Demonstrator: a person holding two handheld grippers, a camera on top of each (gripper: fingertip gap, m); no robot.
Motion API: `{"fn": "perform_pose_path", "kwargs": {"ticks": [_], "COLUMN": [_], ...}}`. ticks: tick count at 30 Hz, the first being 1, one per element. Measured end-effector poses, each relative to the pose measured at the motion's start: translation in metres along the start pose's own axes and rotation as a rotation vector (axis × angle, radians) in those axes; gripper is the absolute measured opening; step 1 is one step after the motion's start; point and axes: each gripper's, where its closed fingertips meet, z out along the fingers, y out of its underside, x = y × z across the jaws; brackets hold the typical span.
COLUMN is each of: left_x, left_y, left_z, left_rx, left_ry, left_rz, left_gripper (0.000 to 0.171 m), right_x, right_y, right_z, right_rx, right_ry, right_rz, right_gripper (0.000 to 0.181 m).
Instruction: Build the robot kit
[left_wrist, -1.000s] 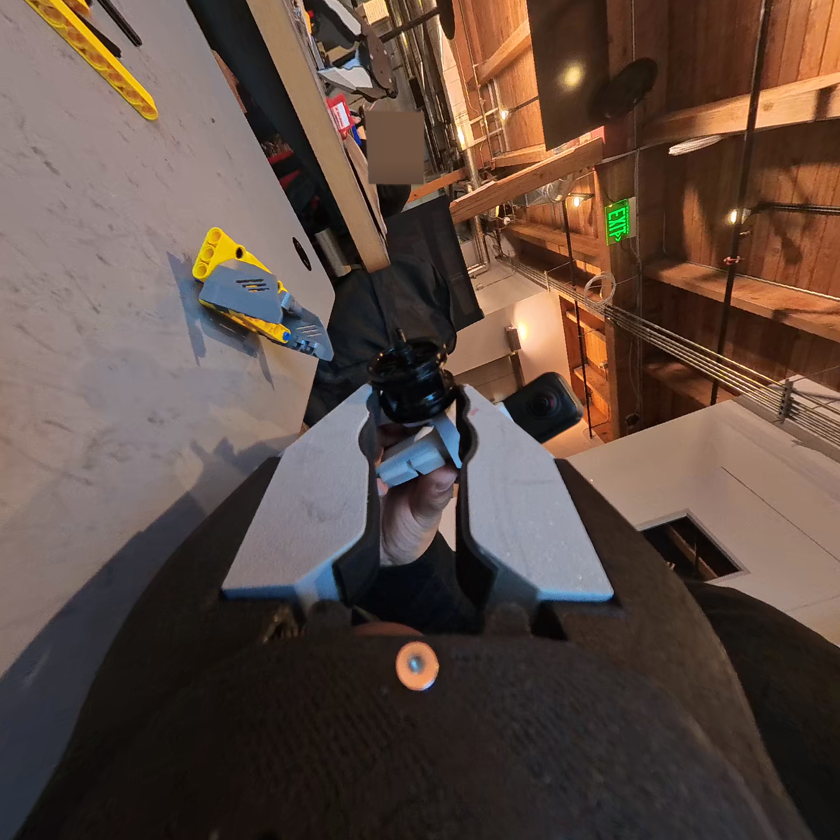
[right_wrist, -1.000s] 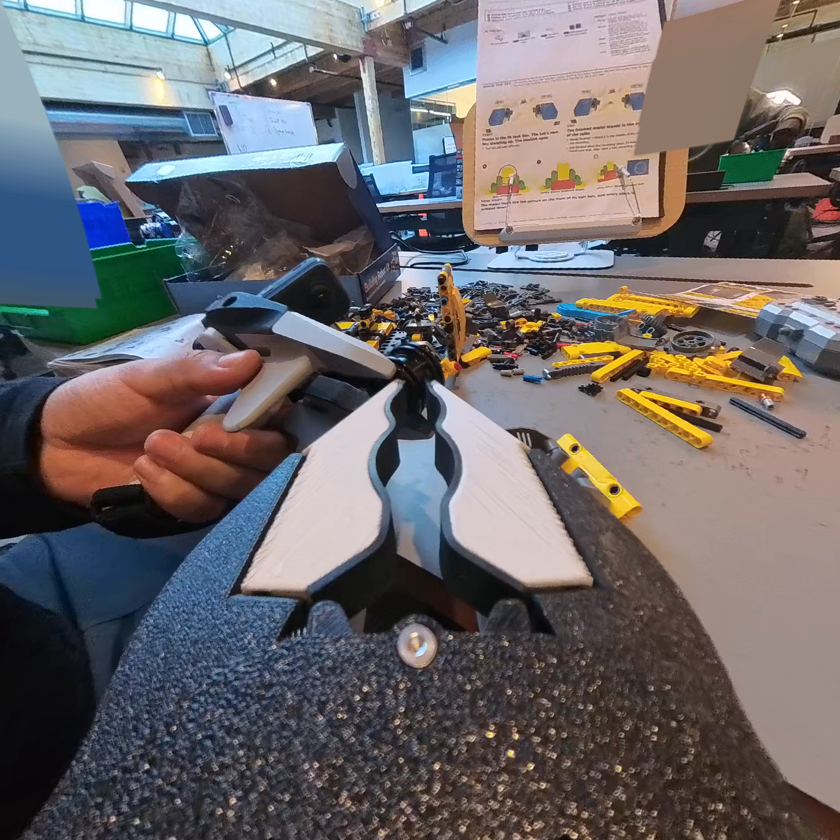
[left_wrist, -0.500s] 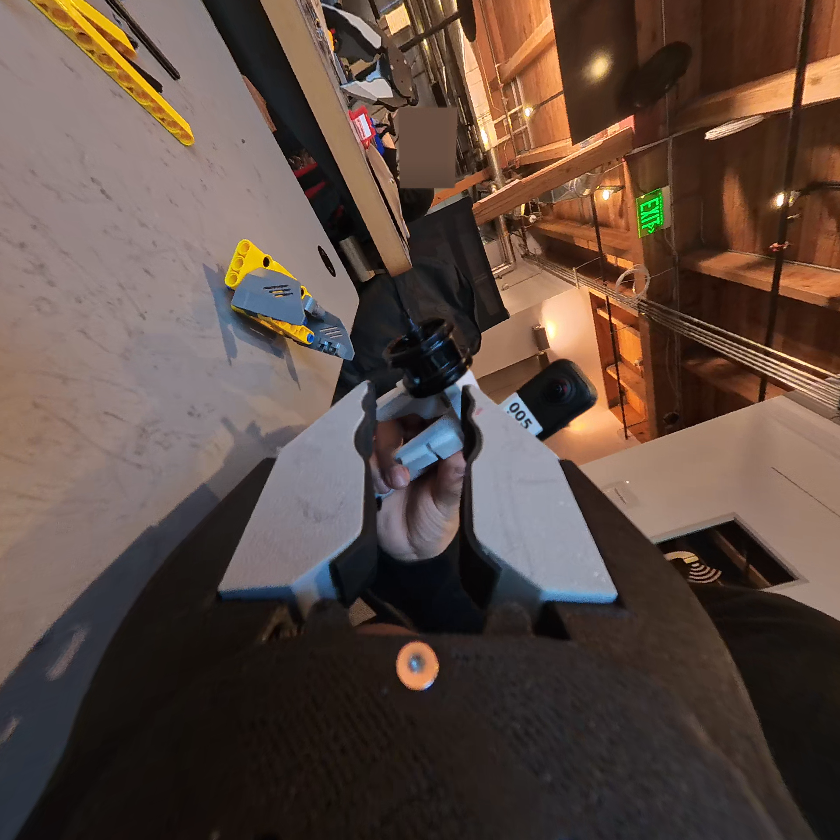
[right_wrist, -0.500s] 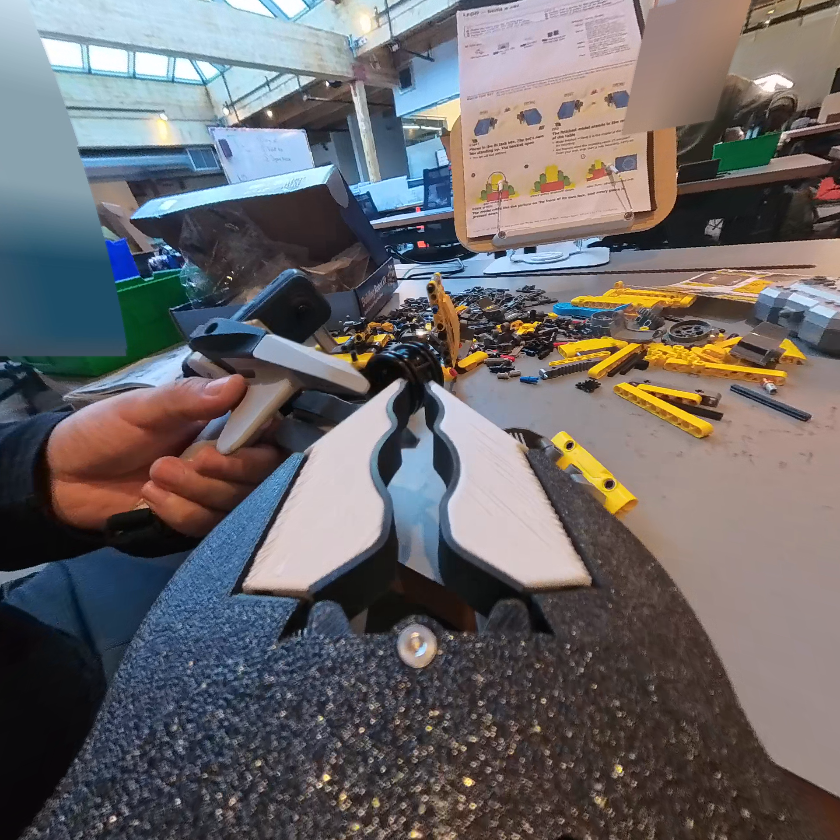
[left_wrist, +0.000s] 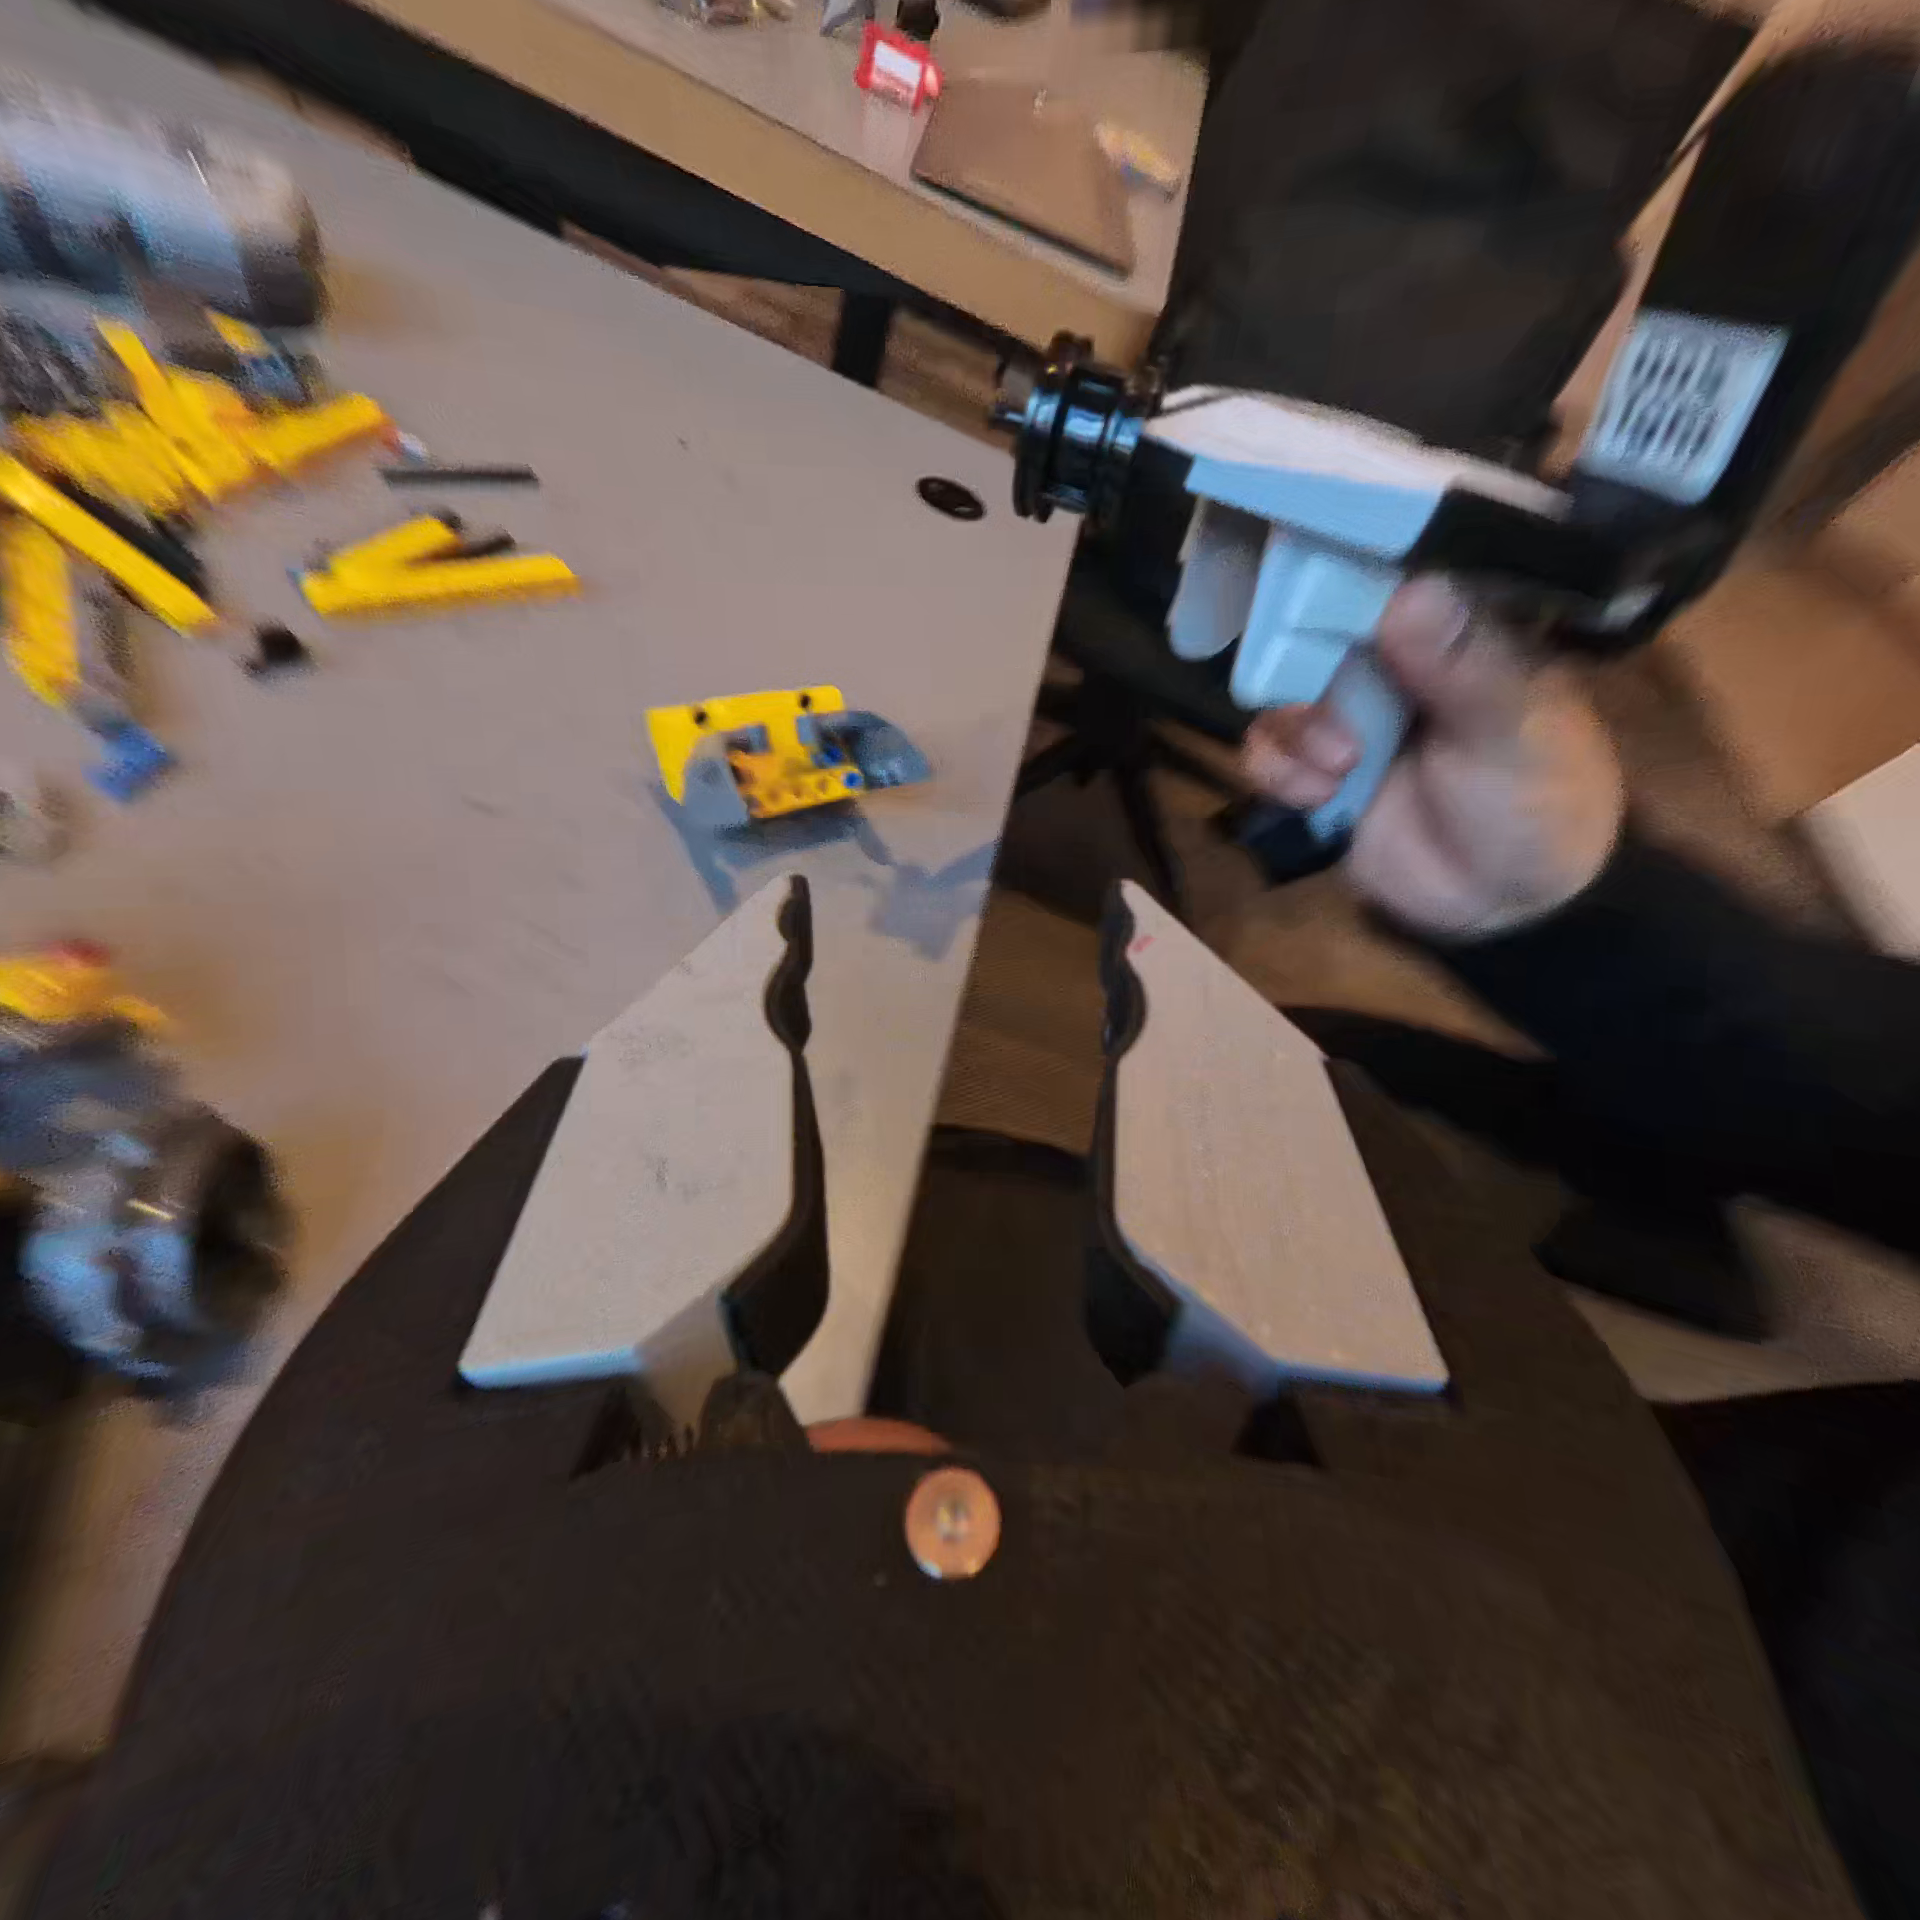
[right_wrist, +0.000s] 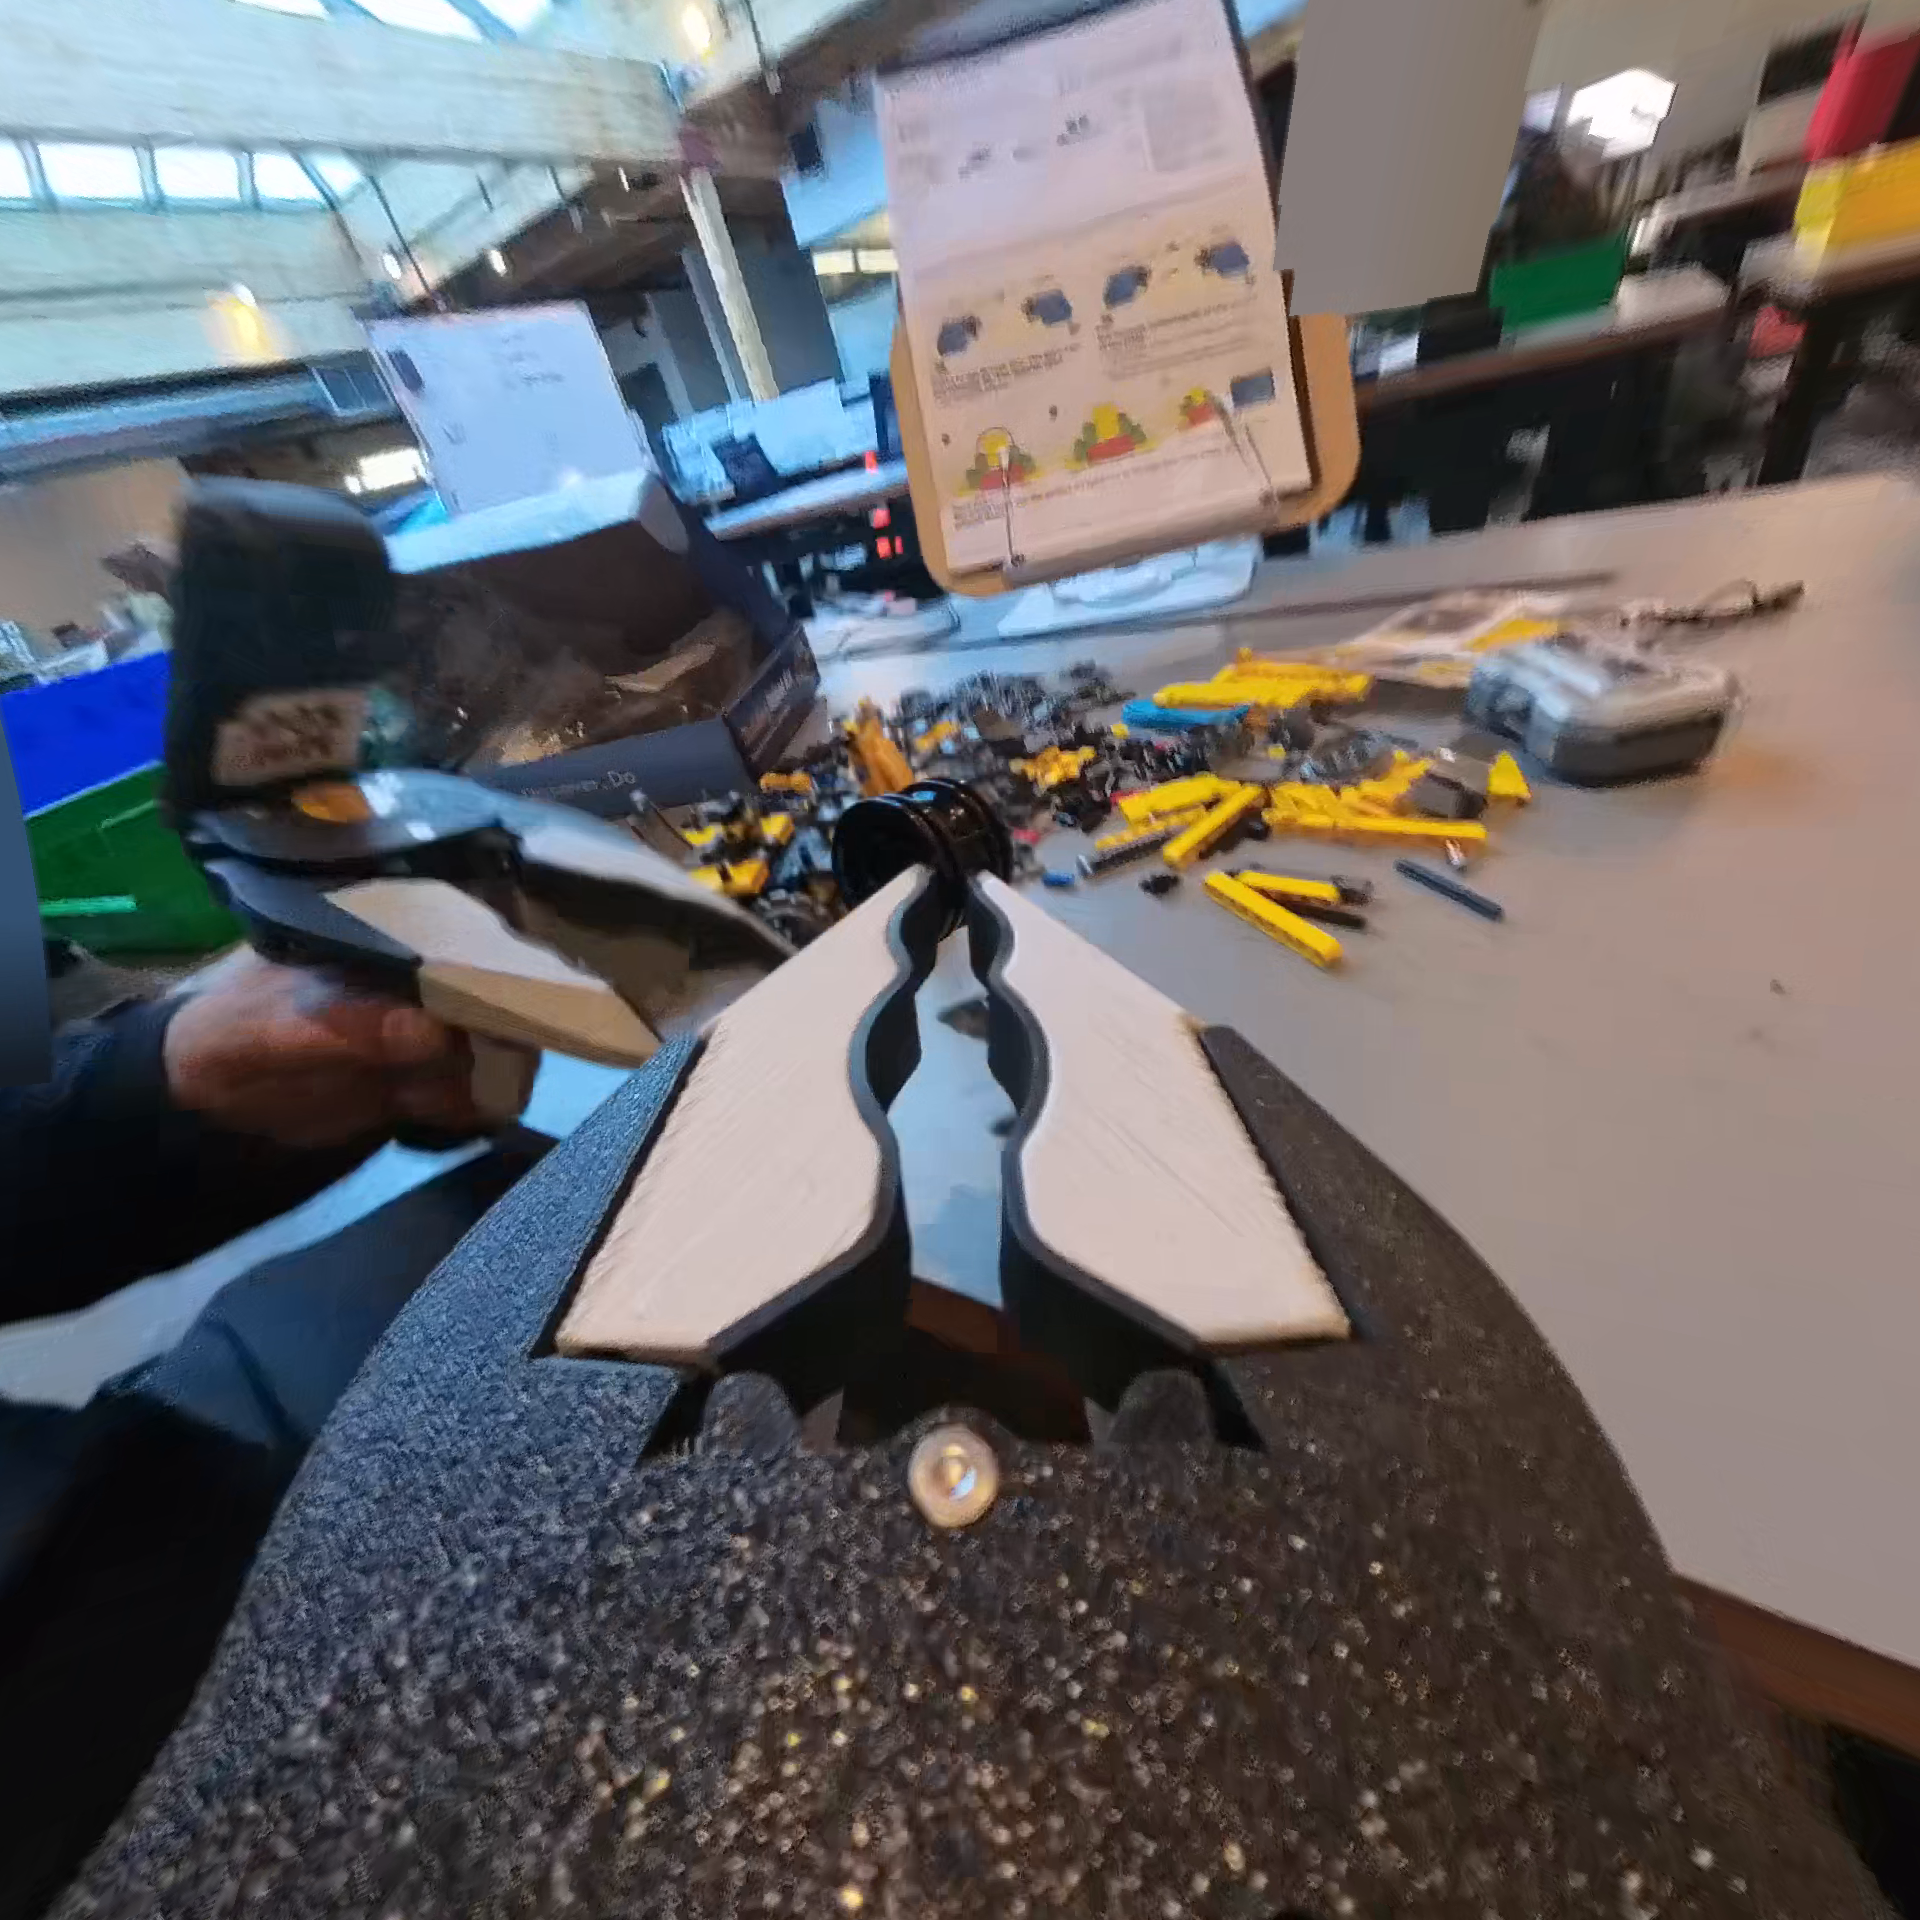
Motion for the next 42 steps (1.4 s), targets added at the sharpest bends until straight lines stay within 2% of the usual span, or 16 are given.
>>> {"fn": "perform_pose_path", "kwargs": {"ticks": [3, 5, 9, 14, 17, 20, 23, 25, 26, 30, 37, 42], "left_x": [-0.005, -0.019, -0.041, -0.057, -0.059, -0.069, -0.073, -0.073, -0.074, -0.069, -0.063, -0.055], "left_y": [-0.016, -0.024, 0.0, 0.009, 0.008, 0.006, 0.006, 0.009, 0.01, 0.015, 0.022, 0.024], "left_z": [0.006, 0.014, 0.032, 0.042, 0.048, 0.054, 0.064, 0.071, 0.074, 0.077, 0.064, 0.054], "left_rx": [-0.096, -0.16, -0.411, -0.527, -0.542, -0.59, -0.62, -0.625, -0.628, -0.614, -0.642, -0.653], "left_ry": [-0.026, -0.043, 0.009, -0.008, 0.035, 0.033, 0.04, 0.054, 0.062, 0.099, 0.088, 0.05], "left_rz": [0.282, 0.434, 0.709, 1.069, 1.205, 1.272, 1.352, 1.368, 1.357, 1.243, 0.985, 0.83], "left_gripper": [0.047, 0.054, 0.055, 0.05, 0.047, 0.058, 0.06, 0.056, 0.048, 0.031, 0.03, 0.029], "right_x": [0.023, 0.033, 0.049, 0.055, 0.063, 0.061, 0.062, 0.064, 0.064, 0.065, 0.069, 0.076], "right_y": [0.015, 0.033, 0.06, 0.075, 0.075, 0.075, 0.079, 0.084, 0.086, 0.09, 0.085, 0.085], "right_z": [-0.01, -0.016, -0.023, -0.023, -0.02, -0.021, -0.018, -0.013, -0.011, -0.005, -0.003, -0.002], "right_rx": [-0.181, -0.329, -0.531, -0.726, -0.846, -0.995, -1.131, -1.186, -1.206, -1.214, -1.099, -0.994], "right_ry": [-0.01, -0.037, -0.053, -0.123, -0.137, -0.192, -0.217, -0.228, -0.235, -0.25, -0.226, -0.203], "right_rz": [0.05, 0.076, 0.097, 0.171, 0.173, 0.166, 0.128, 0.117, 0.111, 0.07, -0.046, -0.253], "right_gripper": [0.004, 0.005, 0.005, 0.005, 0.005, 0.004, 0.004, 0.005, 0.005, 0.006, 0.031, 0.049]}}
